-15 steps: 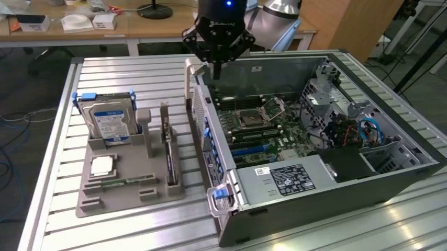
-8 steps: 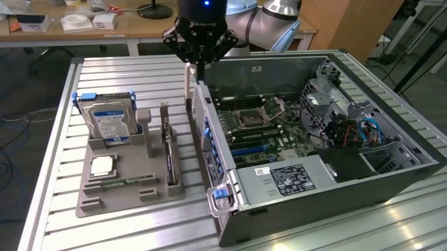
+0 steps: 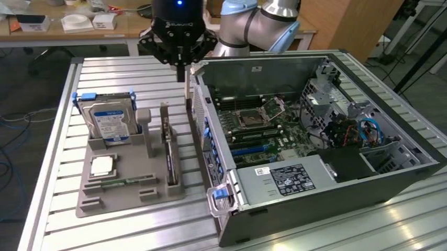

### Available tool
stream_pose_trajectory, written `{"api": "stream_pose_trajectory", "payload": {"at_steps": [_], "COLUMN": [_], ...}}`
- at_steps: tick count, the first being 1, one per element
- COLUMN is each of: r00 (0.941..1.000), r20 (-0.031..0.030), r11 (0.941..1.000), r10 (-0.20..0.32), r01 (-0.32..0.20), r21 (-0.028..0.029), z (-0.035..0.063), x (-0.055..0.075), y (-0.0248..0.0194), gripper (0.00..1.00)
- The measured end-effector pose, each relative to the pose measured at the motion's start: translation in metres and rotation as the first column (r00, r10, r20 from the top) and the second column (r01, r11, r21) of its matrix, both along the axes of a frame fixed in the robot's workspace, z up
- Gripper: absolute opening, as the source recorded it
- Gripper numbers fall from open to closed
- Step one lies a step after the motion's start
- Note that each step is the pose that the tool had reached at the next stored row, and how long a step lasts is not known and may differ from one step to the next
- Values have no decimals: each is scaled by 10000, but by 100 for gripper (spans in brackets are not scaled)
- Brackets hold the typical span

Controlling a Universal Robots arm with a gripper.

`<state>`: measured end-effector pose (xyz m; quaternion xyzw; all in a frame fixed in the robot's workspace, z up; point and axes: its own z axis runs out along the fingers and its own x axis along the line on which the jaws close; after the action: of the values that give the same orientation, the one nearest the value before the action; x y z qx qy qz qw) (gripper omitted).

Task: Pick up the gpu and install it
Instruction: 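Reach for the gpu, then pick up the gpu and move the gpu toward the slot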

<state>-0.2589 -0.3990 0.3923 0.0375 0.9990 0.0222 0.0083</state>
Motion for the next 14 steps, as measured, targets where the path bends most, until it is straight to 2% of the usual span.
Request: {"api": "stream_pose_trajectory", "payload": {"at_steps": [5,14], "r00": [10000,10000], "r20": [2,2], "r11": [10000,10000], "r10": [0,1], "r01": [0,-1], "r21": [0,0], "z": [-2,-2], "x": [-206,-206], "y": [0,0], "gripper": [11,11]}}
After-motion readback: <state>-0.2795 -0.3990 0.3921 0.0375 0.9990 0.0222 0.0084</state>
